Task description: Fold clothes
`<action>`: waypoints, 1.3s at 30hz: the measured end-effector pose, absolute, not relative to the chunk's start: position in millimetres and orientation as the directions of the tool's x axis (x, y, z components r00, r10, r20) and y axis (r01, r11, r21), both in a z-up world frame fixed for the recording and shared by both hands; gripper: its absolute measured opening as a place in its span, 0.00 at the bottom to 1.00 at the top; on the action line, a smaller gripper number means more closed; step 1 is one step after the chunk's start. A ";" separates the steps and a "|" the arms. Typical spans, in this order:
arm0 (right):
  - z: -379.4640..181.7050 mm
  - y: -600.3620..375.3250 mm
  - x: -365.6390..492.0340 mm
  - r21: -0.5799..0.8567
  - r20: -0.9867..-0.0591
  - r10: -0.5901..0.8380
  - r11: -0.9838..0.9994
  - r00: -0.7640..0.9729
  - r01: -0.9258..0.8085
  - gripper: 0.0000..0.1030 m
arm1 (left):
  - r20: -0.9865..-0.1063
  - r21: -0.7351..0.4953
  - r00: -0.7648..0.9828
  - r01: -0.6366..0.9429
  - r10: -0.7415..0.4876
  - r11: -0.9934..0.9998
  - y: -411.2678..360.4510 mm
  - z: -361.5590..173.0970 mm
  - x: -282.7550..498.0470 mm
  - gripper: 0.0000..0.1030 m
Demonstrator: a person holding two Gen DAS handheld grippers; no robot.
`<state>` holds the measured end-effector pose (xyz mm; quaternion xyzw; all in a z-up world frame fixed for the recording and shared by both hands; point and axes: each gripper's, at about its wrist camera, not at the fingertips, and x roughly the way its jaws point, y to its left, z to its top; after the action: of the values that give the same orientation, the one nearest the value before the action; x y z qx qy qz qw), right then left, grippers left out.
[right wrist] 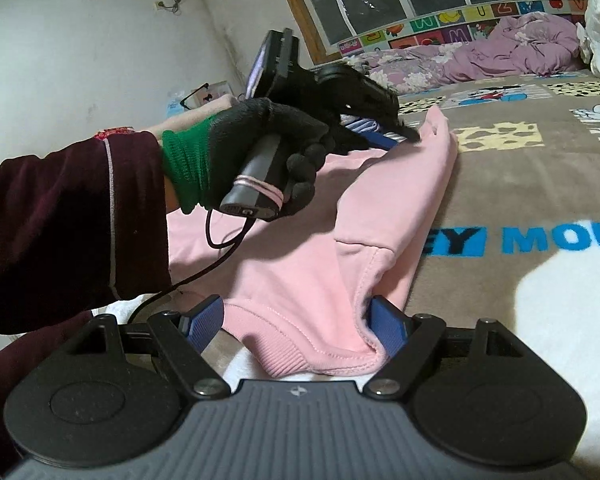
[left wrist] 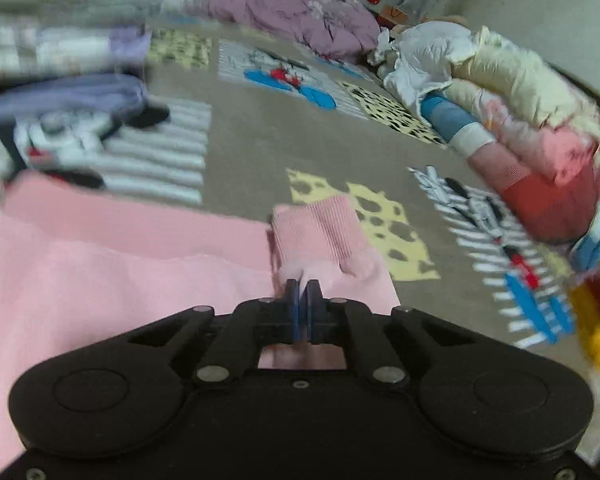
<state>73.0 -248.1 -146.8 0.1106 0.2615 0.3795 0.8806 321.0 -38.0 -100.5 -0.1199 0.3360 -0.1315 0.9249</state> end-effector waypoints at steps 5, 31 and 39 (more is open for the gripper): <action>-146.6 -247.4 73.9 0.386 -0.380 0.725 0.689 0.575 -0.613 0.77 | -0.549 -0.229 0.784 0.192 -0.290 0.954 -40.3 -81.3 309.5 0.00; -148.0 -239.6 72.5 0.327 -0.410 0.720 0.689 0.560 -0.646 0.79 | -0.699 0.230 0.705 0.380 -0.119 0.896 -111.0 -110.4 376.9 0.12; -145.5 -234.8 68.1 0.275 -0.418 0.705 0.699 0.573 -0.660 0.80 | -0.600 0.238 0.780 0.383 -0.175 0.893 -107.9 -76.7 283.7 0.13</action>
<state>68.1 -234.8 -145.5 0.0444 0.2554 0.3852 0.8857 283.7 -107.9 -76.7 0.1764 0.2953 -0.1503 0.9269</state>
